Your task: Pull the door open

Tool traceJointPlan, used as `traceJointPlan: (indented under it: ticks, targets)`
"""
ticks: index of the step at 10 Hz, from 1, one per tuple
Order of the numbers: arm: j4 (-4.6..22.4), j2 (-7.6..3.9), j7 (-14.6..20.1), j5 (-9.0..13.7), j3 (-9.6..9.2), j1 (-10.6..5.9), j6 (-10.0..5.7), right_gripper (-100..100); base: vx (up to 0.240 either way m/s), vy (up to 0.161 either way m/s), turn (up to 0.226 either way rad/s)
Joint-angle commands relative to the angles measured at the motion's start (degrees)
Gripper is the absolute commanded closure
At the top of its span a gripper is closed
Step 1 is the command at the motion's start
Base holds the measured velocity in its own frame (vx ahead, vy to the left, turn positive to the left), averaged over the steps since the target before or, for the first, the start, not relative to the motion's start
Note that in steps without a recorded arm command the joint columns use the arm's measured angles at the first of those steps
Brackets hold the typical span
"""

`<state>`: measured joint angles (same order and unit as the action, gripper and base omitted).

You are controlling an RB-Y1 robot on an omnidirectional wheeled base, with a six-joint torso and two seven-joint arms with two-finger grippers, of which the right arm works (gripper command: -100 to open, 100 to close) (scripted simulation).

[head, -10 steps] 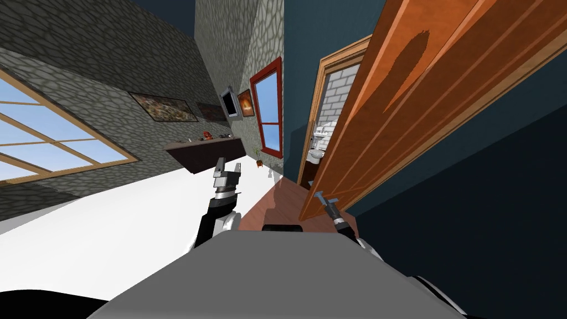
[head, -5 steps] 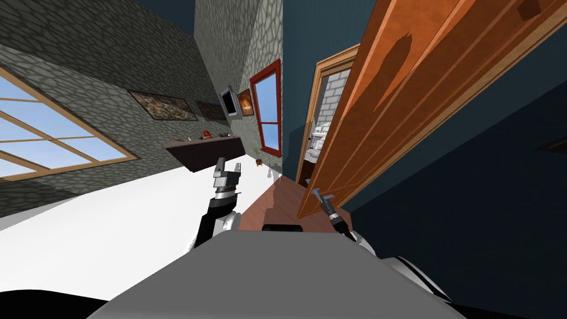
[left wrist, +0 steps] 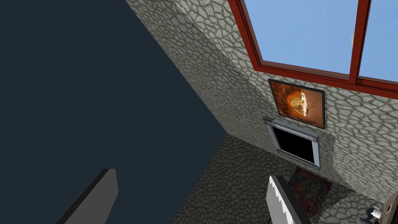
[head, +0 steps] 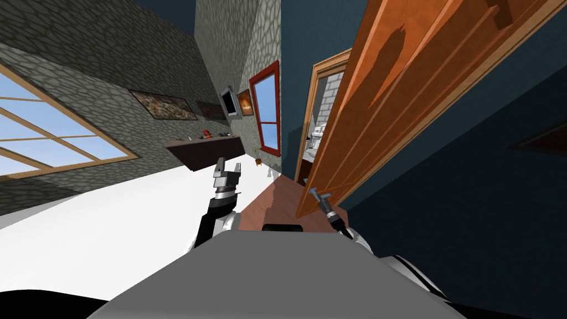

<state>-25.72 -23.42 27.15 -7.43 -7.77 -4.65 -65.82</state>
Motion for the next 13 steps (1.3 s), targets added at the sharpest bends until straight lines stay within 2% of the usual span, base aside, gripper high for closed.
traceJointPlan:
  ticks: [1, 2, 5, 6, 7, 9, 12, 13]
  targets:
    - [0.0, 0.0, 0.0, 0.0, 0.0, 0.0, 0.0, 100, -0.02, -0.028, 0.03]
    - [-1.1, -0.08, 0.7, -2.1, -0.55, 0.65, -1.07, 100, -0.116, 0.006, -0.154]
    - [-3.0, -0.36, 1.9, -5.1, -1.24, 1.85, -2.38, 100, -0.163, -0.038, -0.143]
    - [-4.1, -0.36, 1.9, -5.1, -1.24, 1.85, -2.38, 100, -0.085, -0.052, -0.031]
    - [-3.0, -0.36, 1.9, -5.1, -1.24, 1.85, -2.38, 100, -0.028, -0.028, 0.012]
    - [-4.7, -0.61, 2.9, -7.7, -1.85, 2.91, -3.55, 100, -0.041, -0.079, -0.116]
    - [-4.7, -0.61, 2.9, -7.7, -1.85, 2.91, -3.55, 100, -0.013, -0.022, -0.005]
    - [-5.8, -0.78, 3.5, -9.4, -2.26, 3.62, -4.33, 100, -0.006, -0.063, -0.104]
